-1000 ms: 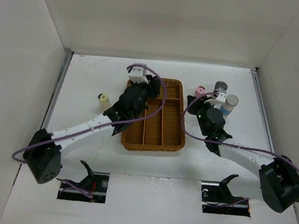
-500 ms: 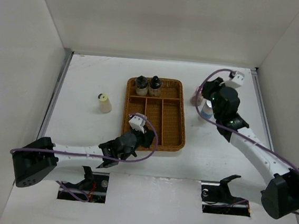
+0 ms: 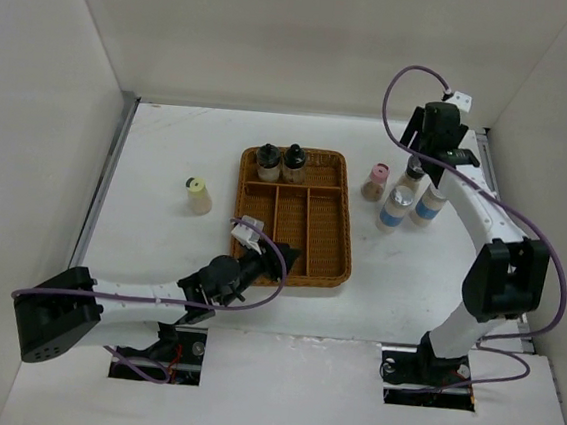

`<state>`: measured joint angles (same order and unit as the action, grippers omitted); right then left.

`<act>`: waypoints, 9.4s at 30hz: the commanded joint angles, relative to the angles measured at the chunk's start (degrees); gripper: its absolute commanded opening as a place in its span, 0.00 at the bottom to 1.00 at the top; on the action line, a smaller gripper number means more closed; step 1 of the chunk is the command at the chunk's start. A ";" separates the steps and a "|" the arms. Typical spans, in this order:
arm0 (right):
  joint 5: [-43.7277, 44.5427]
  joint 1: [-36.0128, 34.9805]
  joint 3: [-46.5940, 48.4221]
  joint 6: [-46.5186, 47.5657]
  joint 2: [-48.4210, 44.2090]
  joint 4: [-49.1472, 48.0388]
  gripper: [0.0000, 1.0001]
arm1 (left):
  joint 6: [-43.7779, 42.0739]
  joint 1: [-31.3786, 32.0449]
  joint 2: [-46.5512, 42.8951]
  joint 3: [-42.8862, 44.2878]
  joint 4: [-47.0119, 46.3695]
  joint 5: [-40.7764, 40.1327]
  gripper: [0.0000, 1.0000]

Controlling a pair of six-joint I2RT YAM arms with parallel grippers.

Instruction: Organize the condiment bottles

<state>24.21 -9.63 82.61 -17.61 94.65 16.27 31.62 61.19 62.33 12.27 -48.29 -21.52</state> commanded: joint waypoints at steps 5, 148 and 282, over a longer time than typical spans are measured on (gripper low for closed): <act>-3.73 3.34 10.99 4.25 6.24 10.09 0.85 | 1.34 -1.47 -1.24 -0.85 -4.97 0.95 0.41; -9.97 -39.45 -43.93 -9.83 -15.12 -55.46 0.22 | 5.83 -45.67 9.39 34.31 55.24 -11.28 0.57; 14.55 -22.05 -66.61 -24.41 -65.73 -41.67 0.47 | -12.45 -16.77 67.12 110.40 56.20 15.55 0.61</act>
<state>39.03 -32.18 15.92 -40.75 28.97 -24.84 22.00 43.29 129.40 115.31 5.50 -6.81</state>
